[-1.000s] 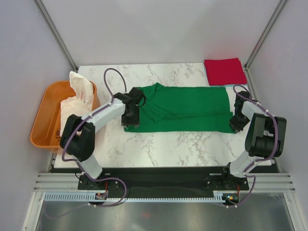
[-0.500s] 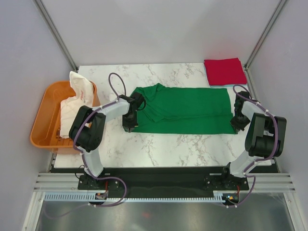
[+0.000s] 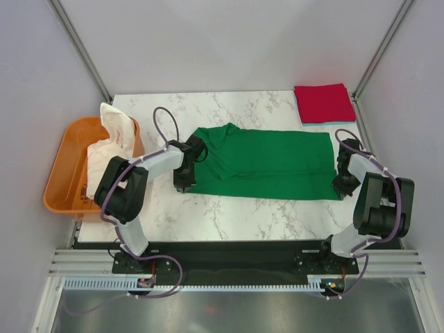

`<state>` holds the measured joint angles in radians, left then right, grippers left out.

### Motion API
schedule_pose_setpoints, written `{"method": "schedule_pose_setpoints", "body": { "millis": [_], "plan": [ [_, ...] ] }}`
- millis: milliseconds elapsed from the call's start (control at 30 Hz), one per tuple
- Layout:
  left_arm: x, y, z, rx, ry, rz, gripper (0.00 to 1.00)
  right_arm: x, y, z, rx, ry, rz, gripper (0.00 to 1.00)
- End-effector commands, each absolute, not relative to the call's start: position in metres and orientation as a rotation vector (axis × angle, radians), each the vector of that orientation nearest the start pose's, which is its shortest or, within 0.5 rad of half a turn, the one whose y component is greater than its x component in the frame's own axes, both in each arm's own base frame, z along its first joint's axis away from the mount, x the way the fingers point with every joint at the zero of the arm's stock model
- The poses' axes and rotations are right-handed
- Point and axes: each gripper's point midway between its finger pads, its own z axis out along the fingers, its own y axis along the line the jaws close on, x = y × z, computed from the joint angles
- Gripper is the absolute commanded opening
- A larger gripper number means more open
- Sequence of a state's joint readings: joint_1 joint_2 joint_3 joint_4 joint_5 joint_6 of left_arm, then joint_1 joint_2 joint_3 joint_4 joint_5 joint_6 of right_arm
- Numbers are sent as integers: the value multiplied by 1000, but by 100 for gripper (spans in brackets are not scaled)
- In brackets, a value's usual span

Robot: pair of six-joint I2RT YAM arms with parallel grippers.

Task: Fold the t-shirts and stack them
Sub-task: Fold the tshirt

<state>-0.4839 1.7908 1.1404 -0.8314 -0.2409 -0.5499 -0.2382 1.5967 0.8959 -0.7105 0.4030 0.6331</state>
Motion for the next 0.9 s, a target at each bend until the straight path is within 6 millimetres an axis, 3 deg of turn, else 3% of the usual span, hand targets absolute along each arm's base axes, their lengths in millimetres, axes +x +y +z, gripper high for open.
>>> {"method": "schedule_pose_setpoints", "body": {
  "millis": [0,67,100,133,267,333,367,467,500,567,600,667,700,733,767,800,867],
  "plan": [
    [270,-107,21,-88,2933,308,8,234,-113,28,1241,2534,-575,0],
    [271,-108,32,-79,2919,286,20,237,-112,39,1226,2524,-555,7],
    [271,-107,38,-79,2914,292,29,238,-113,44,1217,2519,-555,19],
    [274,-108,47,-77,2894,276,33,238,-113,52,1205,2514,-551,23],
    [284,-112,87,-65,2812,200,44,260,-110,88,1119,2447,-457,29],
    [298,-117,113,-83,2747,127,45,288,-85,108,926,2411,-321,31],
    [296,-135,119,-48,2775,-48,48,297,-74,114,848,2396,-292,32],
    [307,-176,157,-3,2722,-533,49,332,-20,143,598,2322,-152,36],
    [315,-177,170,-12,2681,-588,50,342,10,149,489,2311,-72,36],
    [329,-167,187,-77,2630,-672,51,367,50,167,351,2236,72,36],
    [342,-151,196,-161,2594,-704,51,371,83,167,241,2239,125,35],
    [353,-141,207,-241,2558,-800,50,387,116,180,117,2169,148,33],
    [362,-125,215,-322,2520,-802,50,389,151,173,18,2168,173,33],
    [366,-120,221,-342,2496,-806,51,394,164,177,-35,2146,151,32],
    [372,-115,229,-353,2468,-801,51,389,196,174,-130,2143,178,31],
    [377,-106,233,-388,2448,-795,51,393,215,158,-185,2157,176,31],
    [382,-100,242,-421,2417,-796,52,394,250,155,-300,2132,178,31]
  ]
}}
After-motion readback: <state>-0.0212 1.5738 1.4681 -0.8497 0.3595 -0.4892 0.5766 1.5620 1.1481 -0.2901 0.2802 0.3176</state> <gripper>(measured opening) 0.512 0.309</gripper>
